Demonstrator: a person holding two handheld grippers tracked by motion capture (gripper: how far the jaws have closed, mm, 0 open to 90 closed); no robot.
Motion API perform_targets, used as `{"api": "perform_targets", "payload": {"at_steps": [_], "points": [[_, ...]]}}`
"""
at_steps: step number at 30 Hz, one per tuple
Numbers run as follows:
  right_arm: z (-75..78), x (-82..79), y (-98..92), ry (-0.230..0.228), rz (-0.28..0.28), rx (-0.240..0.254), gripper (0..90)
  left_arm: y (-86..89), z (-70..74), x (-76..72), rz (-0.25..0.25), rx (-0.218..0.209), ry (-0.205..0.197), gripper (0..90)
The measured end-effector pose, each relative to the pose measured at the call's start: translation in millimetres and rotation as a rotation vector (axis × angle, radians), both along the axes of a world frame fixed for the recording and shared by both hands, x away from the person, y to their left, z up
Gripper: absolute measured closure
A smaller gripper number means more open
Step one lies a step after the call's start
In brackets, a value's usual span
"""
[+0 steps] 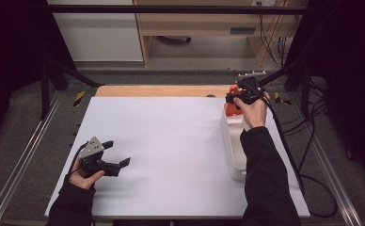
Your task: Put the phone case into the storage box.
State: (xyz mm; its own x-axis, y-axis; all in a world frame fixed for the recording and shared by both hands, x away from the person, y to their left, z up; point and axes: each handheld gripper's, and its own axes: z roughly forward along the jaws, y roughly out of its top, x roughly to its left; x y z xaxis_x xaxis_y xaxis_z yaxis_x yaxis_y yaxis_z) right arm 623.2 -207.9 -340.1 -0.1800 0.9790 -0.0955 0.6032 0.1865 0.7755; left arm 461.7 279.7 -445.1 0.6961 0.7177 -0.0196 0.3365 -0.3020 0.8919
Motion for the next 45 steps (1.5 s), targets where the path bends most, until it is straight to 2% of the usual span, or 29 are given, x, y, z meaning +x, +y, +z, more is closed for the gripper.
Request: {"api": "perform_targets", "payload": {"at_steps": [8,34,45], "points": [[-6.7,2.8,3.3,0.001,0.002,0.007,15.4,-0.6,-0.8,0.2,-0.003,0.006,0.001,2.0],[-35.5,14.8,-1.2,0.035,-0.047,0.013,15.4,-1.1,-2.0,0.7,-0.008,0.016,0.0,2.0],[-45.4,18.1,-0.4,0.046,-0.044,0.016,15.4,-1.4,-2.8,0.8,-0.008,0.017,0.001,2.0]]}}
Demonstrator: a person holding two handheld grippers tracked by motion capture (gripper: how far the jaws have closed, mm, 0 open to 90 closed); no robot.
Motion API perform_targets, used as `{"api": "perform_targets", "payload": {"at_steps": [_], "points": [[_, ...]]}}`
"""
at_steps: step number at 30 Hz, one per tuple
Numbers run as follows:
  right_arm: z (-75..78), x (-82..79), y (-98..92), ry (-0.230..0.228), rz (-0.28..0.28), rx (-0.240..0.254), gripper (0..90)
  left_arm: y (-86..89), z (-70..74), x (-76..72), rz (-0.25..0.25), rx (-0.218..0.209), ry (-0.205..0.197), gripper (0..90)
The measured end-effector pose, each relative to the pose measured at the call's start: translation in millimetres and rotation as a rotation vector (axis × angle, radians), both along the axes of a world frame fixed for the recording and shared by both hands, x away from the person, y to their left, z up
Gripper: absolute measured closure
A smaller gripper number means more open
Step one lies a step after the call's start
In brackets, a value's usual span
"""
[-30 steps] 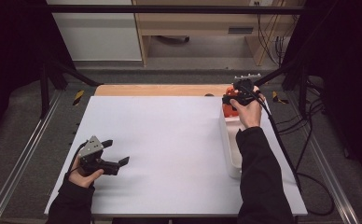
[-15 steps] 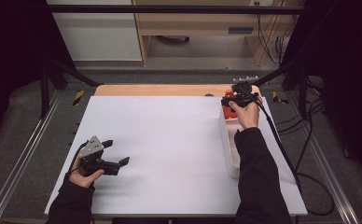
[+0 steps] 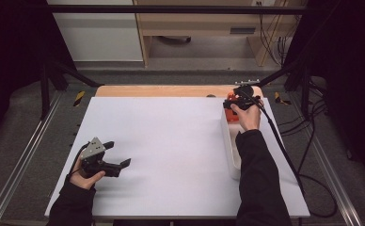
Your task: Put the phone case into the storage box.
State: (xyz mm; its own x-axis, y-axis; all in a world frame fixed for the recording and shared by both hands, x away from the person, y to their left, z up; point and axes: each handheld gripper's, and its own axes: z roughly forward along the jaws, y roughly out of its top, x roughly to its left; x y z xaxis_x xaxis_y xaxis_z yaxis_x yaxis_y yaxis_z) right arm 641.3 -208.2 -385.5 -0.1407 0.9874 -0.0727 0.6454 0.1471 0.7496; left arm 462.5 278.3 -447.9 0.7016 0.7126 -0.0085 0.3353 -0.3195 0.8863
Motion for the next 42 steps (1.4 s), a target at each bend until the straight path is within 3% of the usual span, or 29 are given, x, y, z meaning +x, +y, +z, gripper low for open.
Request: {"api": "perform_targets", "payload": {"at_steps": [23,27,30,33,42], "points": [[-4.6,0.6,1.9,-0.017,0.002,-0.01,14.3,-0.2,-0.3,0.1,-0.004,0.004,0.0,2.0],[-3.8,0.6,1.0,-0.021,0.006,0.009,14.2,-0.2,-0.5,0.3,-0.004,0.005,0.0,2.0],[-2.4,0.8,-0.2,-0.018,0.004,0.021,10.8,-0.1,-0.4,0.2,-0.004,0.004,0.0,2.0],[-2.3,1.1,-1.5,-0.001,0.022,0.031,1.6,-0.1,-0.4,0.2,-0.005,0.004,0.0,2.0],[0.1,-0.4,-3.3,-0.033,0.016,0.014,0.6,-0.2,-0.4,0.1,-0.007,0.004,0.0,2.0]]}}
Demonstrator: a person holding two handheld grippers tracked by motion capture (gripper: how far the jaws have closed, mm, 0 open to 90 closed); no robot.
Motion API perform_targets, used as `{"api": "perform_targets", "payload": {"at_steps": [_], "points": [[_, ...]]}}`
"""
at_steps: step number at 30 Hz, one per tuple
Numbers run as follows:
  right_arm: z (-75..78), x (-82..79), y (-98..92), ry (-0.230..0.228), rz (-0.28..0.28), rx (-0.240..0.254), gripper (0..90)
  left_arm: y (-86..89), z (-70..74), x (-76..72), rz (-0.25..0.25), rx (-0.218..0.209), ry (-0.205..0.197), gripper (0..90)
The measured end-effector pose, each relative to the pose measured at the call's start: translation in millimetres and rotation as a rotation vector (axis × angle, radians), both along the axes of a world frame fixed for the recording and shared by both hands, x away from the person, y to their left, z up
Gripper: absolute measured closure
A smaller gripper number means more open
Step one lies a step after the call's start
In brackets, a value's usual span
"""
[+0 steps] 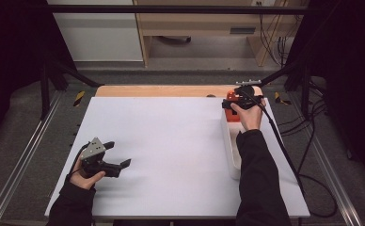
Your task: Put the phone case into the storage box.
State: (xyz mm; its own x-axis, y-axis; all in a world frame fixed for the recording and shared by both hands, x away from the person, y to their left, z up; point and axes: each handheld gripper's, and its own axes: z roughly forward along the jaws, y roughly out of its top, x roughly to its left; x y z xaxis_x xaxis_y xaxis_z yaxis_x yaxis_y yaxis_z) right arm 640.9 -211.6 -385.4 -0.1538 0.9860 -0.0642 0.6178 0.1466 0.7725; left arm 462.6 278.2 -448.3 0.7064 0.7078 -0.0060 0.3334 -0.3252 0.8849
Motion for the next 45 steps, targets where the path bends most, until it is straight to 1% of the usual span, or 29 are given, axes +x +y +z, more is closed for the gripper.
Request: {"api": "perform_targets", "payload": {"at_steps": [2,6,10,15,20,24,26,30,32,35,36,38,43,45], "points": [[0.4,-1.2,-0.8,-0.008,0.003,-0.019,0.5,-0.1,0.2,-0.1,0.0,-0.001,0.0,2.0],[4.1,-4.0,-2.3,-0.016,0.011,-0.007,0.5,-0.1,0.4,-0.2,0.0,-0.001,-0.001,2.0],[8.3,-9.6,-3.0,-0.025,0.025,-0.006,0.5,0.1,0.7,-0.2,0.0,-0.004,-0.001,2.0],[14.3,-22.7,-1.2,-0.046,0.064,-0.007,0.5,-0.2,1.0,-0.3,0.003,-0.004,-0.002,1.9],[21.1,-40.9,1.2,-0.075,0.113,0.003,0.5,-1.1,1.8,-1.0,-0.003,-0.007,-0.005,1.5],[25.9,-57.3,1.9,-0.09,0.166,0.018,0.5,-2.1,2.2,-1.7,-0.011,-0.006,-0.005,1.3],[28.0,-66.2,2.0,-0.1,0.192,0.035,0.5,-2.6,2.1,-1.9,-0.012,-0.005,-0.003,1.3],[30.7,-84.4,2.5,-0.121,0.262,0.055,0.4,-2.9,2.6,-2.3,-0.015,-0.009,-0.005,1.2],[31.5,-94.0,3.3,-0.123,0.307,0.065,0.4,-2.7,3.0,-2.5,-0.015,-0.013,-0.006,1.2],[31.7,-108.1,4.8,-0.142,0.365,0.092,0.4,-2.7,3.1,-2.7,-0.013,-0.012,-0.004,0.9],[31.3,-113.2,5.1,-0.154,0.383,0.099,0.4,-2.9,3.2,-2.9,-0.014,-0.012,-0.004,0.9],[29.2,-123.0,5.5,-0.17,0.44,0.102,0.3,-3.3,3.6,-3.3,-0.014,-0.014,-0.006,0.9],[22.0,-142.5,5.1,-0.188,0.519,0.106,0.4,-3.7,5.3,-4.5,-0.02,-0.021,-0.014,0.7],[18.8,-149.3,3.8,-0.204,0.552,0.121,0.4,-3.7,5.5,-4.7,-0.021,-0.023,-0.017,0.7]]}}
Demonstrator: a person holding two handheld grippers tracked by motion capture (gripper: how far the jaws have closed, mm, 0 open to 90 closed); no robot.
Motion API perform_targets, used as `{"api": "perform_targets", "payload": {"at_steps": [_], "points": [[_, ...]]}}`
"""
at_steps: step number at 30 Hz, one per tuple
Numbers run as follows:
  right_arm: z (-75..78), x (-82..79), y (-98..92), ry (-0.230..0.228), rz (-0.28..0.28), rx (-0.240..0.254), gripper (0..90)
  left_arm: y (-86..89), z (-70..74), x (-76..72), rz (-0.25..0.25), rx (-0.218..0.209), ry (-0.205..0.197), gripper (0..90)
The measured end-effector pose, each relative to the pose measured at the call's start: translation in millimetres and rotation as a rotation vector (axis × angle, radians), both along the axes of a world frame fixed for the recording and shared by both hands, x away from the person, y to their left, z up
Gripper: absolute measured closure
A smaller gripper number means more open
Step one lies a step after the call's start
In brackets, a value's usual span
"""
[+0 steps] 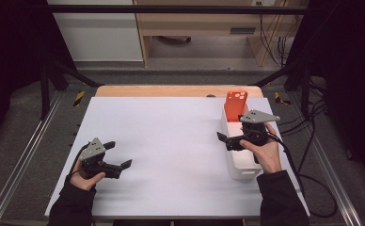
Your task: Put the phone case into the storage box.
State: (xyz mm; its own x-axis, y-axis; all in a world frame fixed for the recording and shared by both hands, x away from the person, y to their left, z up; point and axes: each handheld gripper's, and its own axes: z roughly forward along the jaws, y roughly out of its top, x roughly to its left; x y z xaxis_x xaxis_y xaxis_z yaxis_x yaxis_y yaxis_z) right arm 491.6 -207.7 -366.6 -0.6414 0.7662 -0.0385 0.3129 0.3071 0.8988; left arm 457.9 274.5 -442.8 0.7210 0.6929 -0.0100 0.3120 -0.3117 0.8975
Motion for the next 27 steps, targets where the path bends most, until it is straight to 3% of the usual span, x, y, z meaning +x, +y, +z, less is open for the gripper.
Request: {"api": "perform_targets", "payload": {"at_steps": [3,10,14,20,27], "points": [[-5.2,-9.2,-1.9,-0.014,0.034,0.024,0.4,-0.3,0.4,-0.5,-0.004,-0.004,-0.002,0.6],[-22.6,-27.1,-11.6,-0.049,0.092,0.03,0.4,-0.2,1.1,-1.1,-0.016,-0.016,-0.005,0.5],[-35.7,-35.8,-20.5,-0.043,0.129,0.024,0.4,-0.2,2.1,-1.9,-0.021,-0.026,-0.012,0.4],[-45.4,-42.5,-37.6,-0.048,0.133,0.061,0.4,0.2,2.5,-2.8,-0.026,-0.03,-0.018,0.3],[-55.5,-46.5,-56.5,-0.046,0.096,0.083,0.4,0.2,2.6,-3.0,-0.027,-0.029,-0.022,0.3]]}}
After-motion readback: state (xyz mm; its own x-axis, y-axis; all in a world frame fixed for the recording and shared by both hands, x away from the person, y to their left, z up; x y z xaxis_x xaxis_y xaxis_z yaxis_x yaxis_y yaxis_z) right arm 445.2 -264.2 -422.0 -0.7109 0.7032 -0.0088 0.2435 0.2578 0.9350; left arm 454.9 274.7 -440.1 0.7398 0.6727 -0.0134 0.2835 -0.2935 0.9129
